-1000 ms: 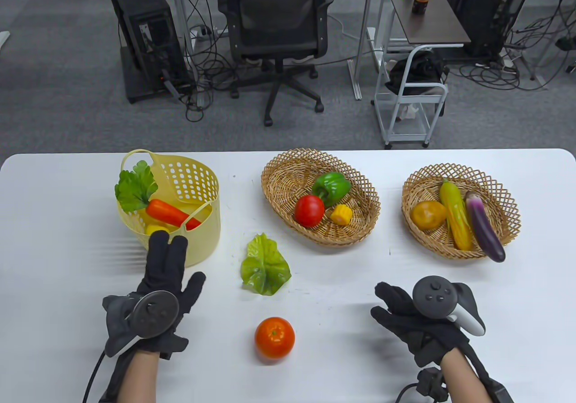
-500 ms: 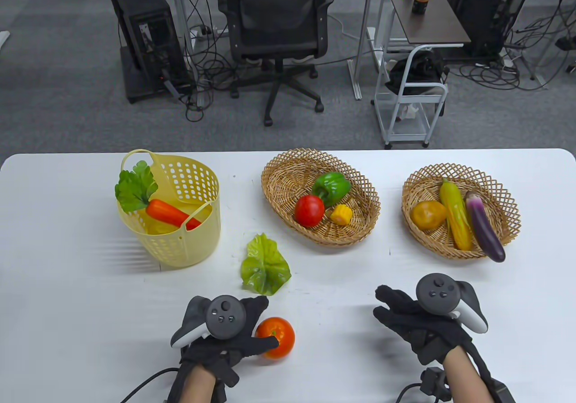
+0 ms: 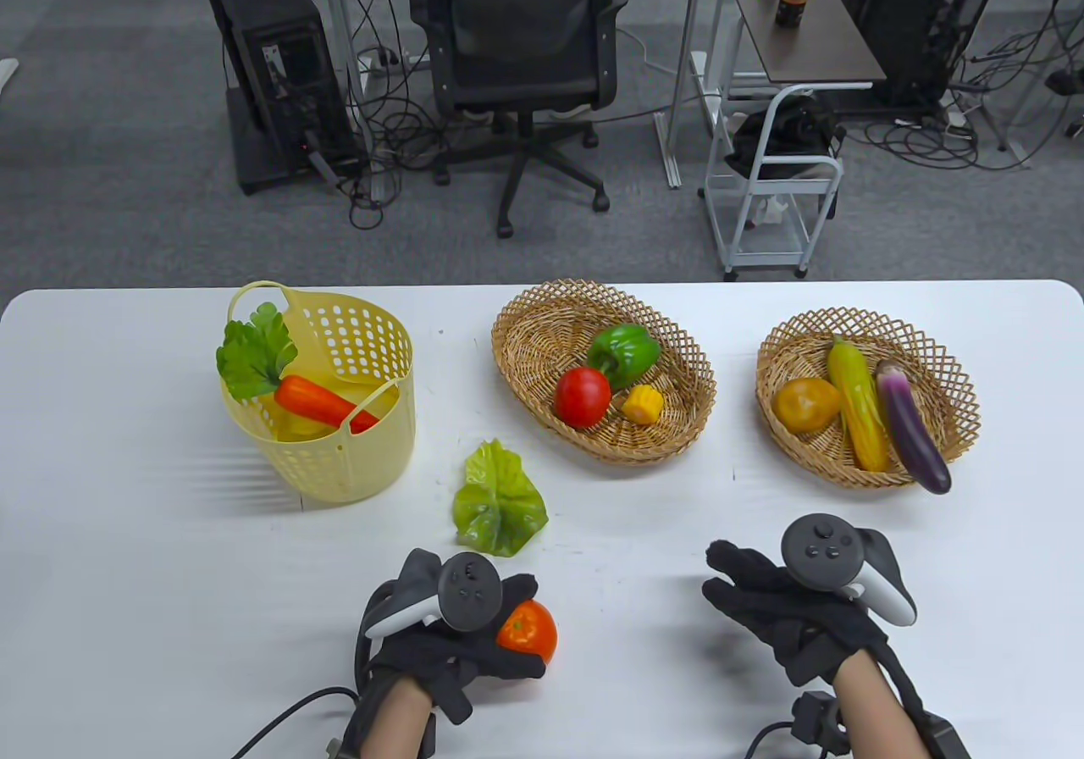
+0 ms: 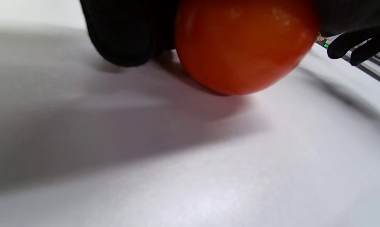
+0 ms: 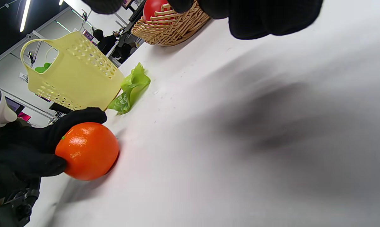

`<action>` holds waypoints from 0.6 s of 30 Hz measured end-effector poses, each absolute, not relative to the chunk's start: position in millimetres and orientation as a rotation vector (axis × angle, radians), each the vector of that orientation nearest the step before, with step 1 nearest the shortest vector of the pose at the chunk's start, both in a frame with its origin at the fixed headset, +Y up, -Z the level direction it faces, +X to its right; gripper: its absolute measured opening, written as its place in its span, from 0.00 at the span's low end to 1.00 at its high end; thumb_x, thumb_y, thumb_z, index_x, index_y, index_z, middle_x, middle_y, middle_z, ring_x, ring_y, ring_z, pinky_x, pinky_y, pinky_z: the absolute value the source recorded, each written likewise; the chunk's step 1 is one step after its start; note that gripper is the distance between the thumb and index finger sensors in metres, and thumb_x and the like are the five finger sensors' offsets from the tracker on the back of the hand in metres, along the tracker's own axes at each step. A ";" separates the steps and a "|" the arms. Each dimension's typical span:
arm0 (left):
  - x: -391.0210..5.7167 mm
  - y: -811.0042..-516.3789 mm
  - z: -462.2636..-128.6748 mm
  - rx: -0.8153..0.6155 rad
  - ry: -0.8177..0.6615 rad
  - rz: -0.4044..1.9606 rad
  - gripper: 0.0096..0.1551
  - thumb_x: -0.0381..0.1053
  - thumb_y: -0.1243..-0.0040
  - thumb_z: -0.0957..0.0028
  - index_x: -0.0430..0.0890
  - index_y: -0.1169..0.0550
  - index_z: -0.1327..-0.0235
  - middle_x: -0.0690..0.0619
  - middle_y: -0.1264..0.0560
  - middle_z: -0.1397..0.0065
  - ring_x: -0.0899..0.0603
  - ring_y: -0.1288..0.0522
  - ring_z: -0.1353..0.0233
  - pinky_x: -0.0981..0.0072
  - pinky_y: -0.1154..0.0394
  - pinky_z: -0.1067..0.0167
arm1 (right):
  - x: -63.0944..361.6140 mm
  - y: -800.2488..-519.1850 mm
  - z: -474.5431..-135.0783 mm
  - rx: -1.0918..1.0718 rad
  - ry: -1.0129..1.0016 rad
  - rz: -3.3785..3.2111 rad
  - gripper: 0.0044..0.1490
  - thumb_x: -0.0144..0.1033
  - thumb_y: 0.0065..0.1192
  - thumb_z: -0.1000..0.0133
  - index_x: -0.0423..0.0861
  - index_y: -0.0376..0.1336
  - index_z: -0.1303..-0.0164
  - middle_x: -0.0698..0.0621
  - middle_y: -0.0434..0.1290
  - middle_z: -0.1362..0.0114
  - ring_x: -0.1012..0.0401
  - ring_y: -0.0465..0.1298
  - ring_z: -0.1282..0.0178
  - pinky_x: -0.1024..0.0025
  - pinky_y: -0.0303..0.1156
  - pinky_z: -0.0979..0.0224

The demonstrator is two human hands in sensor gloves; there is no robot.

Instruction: Place 10 objects into 3 containers

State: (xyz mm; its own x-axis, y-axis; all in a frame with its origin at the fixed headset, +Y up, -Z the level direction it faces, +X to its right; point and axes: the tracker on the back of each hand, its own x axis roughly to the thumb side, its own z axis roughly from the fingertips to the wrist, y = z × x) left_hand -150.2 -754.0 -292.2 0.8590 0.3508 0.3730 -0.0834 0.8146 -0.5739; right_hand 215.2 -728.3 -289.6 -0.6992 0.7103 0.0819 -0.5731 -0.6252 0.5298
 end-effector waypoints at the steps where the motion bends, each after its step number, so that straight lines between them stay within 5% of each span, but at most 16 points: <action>1: -149.2 -754.1 -291.6 -0.573 -0.497 0.236 0.59 0.80 0.44 0.53 0.58 0.52 0.15 0.43 0.36 0.16 0.36 0.27 0.28 0.58 0.20 0.43 | 215.0 -728.4 -289.7 0.370 0.619 2.294 0.46 0.53 0.41 0.32 0.35 0.39 0.15 0.28 0.45 0.15 0.31 0.59 0.24 0.37 0.62 0.27; 5: -145.0 -754.3 -289.5 -0.493 -0.514 0.203 0.62 0.82 0.46 0.56 0.50 0.49 0.16 0.41 0.31 0.22 0.41 0.20 0.38 0.70 0.18 0.52 | 214.4 -729.0 -290.0 0.370 0.625 2.297 0.46 0.53 0.41 0.32 0.35 0.40 0.15 0.28 0.45 0.15 0.31 0.59 0.24 0.37 0.62 0.27; 10: -154.9 -748.3 -289.6 -0.429 -0.529 0.220 0.62 0.82 0.46 0.57 0.49 0.47 0.17 0.40 0.29 0.25 0.41 0.18 0.40 0.69 0.17 0.53 | 214.2 -728.9 -289.7 0.372 0.624 2.294 0.46 0.53 0.41 0.32 0.35 0.40 0.15 0.28 0.45 0.15 0.31 0.59 0.24 0.37 0.62 0.27; 18: -221.2 -667.7 -293.7 -0.079 -0.452 0.453 0.63 0.83 0.47 0.57 0.47 0.46 0.17 0.39 0.26 0.27 0.43 0.16 0.45 0.68 0.17 0.54 | 209.7 -732.1 -289.9 0.391 0.657 2.298 0.46 0.53 0.40 0.32 0.35 0.40 0.15 0.28 0.45 0.15 0.31 0.59 0.24 0.37 0.62 0.27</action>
State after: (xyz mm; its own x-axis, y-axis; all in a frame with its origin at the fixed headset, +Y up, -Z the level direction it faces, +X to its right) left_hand -221.2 -667.7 -293.7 0.8020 0.4395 0.4045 -0.4051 0.8979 -0.1724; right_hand 209.7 -732.1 -289.9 -0.7062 0.7023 0.0898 -0.5487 -0.6230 0.5575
